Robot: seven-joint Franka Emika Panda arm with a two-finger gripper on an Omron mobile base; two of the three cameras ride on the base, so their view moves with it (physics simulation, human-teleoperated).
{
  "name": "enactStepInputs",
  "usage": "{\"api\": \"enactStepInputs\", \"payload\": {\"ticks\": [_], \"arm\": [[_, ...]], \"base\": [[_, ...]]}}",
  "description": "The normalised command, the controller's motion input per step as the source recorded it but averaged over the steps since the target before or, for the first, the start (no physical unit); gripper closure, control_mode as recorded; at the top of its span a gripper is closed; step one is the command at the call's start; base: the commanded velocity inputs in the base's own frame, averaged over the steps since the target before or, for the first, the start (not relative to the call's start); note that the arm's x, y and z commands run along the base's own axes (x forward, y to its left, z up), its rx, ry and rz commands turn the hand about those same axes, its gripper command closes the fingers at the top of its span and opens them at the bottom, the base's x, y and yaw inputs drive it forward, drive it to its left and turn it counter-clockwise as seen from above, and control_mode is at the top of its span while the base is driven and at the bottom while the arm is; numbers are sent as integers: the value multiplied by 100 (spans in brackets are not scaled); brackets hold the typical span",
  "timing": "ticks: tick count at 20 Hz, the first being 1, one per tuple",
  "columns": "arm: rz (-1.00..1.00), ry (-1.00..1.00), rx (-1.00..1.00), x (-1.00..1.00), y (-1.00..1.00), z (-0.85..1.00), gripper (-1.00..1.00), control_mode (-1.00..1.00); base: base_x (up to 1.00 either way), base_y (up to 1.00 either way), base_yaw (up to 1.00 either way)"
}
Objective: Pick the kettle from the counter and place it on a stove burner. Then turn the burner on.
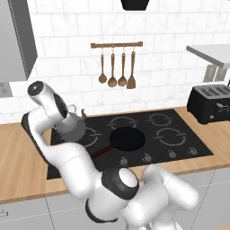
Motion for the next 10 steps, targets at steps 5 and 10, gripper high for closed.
{"api": "enactStepInputs", "payload": {"ticks": [5, 10], "arm": [[4, -1, 18, 43, -27, -1, 100, -100], [3, 10, 0, 40, -22, -10, 100, -100]], "base": [[0, 0, 0], [0, 0, 0]]}}
